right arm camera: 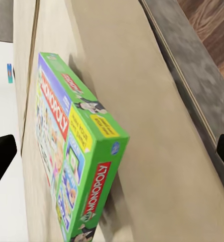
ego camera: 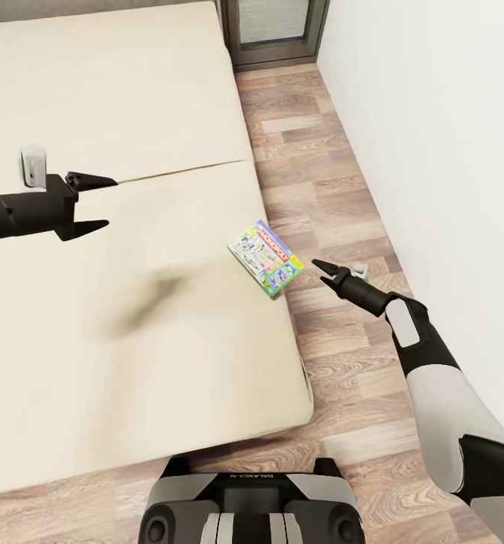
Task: Put all the toys in the child's room - the three board games (two on the bed and one on the table), the two jigsaw puzzles on the table, and the tennis ball on the table - inside the toy box on the table in the child's room.
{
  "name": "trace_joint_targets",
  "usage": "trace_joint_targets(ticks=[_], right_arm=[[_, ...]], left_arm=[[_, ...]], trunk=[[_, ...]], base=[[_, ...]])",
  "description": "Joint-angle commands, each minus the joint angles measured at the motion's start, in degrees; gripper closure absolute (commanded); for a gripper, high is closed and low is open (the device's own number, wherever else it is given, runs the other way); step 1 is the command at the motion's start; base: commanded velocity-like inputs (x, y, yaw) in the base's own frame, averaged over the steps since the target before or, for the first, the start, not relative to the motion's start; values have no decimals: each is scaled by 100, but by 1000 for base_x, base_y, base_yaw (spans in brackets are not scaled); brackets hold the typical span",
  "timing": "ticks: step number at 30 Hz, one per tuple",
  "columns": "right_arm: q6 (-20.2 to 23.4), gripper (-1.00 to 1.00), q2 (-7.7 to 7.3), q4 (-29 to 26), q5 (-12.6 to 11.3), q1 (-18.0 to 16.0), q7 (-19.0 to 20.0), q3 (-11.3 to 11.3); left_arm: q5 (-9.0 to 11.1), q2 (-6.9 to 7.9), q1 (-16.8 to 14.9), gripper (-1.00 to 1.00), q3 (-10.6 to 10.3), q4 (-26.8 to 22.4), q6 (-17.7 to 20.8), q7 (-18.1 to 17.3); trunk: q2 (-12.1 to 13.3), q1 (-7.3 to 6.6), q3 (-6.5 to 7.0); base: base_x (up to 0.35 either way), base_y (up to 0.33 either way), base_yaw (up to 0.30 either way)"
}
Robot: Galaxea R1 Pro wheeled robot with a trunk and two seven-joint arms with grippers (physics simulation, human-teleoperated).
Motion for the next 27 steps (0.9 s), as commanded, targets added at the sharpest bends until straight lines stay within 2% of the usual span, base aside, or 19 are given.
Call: trace_joint_targets(ticks=[1, 27], right_arm=[[40, -100, 1, -1, -19, -2, 7, -12], [42, -100, -56, -2, -20, -40, 15, -14]], left_arm=[[49, -3, -3, -100, 4, 1, 13, 58], [22, -52, 3, -100, -135, 19, 13, 67]], trunk=[[-2, 0, -2], [-2, 0, -2]], base=[[0, 0, 63], [0, 0, 17]])
